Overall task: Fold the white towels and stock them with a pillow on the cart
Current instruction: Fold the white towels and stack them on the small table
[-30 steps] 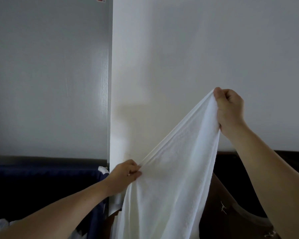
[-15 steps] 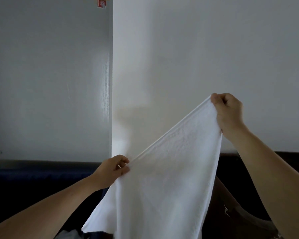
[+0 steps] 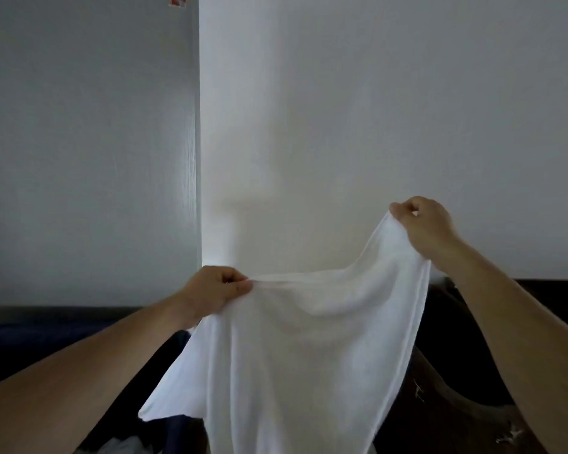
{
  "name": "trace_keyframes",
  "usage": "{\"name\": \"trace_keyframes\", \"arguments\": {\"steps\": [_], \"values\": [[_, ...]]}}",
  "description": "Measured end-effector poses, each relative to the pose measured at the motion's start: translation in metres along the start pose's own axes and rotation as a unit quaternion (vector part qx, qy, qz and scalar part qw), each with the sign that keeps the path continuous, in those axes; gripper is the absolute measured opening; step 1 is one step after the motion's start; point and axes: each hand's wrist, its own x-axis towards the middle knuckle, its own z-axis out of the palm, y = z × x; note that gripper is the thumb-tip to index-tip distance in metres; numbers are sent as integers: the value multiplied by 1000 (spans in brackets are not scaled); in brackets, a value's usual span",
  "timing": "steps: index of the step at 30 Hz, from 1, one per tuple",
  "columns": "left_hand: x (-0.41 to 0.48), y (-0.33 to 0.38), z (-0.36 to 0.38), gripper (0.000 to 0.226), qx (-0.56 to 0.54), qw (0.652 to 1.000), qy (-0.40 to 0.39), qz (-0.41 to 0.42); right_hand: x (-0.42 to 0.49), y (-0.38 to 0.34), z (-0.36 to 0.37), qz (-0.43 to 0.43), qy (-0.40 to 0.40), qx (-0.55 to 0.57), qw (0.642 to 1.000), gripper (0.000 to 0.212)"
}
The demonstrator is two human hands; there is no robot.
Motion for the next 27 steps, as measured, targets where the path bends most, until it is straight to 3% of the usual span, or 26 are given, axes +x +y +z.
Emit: {"name": "trace_keyframes", "arguments": {"steps": [4, 7, 9, 12, 17, 21, 27], "values": [[14, 72, 27, 10, 100, 988, 18, 117, -41, -32, 30, -91, -108, 96, 985, 31], [12, 99, 46, 10, 137, 976, 3, 172, -68, -43, 53, -48, -189, 176, 965, 24], [10, 103, 54, 12, 147, 972, -3, 183, -81, -42, 63, -13, -201, 212, 956, 27], [8, 97, 61, 14, 153, 973, -9, 173, -90, -39, 74, -2, -171, 193, 966, 29], [4, 81, 67, 27, 125, 981, -32, 146, -92, -34, 88, -90, -110, 8, 990, 28], [-2, 73, 66, 20, 60, 988, -75, 118, -84, -33, 88, -133, -61, -15, 989, 29], [-3, 47, 54, 28, 194, 969, -88, 123, -57, -34, 69, -149, 23, 4, 989, 27]]}}
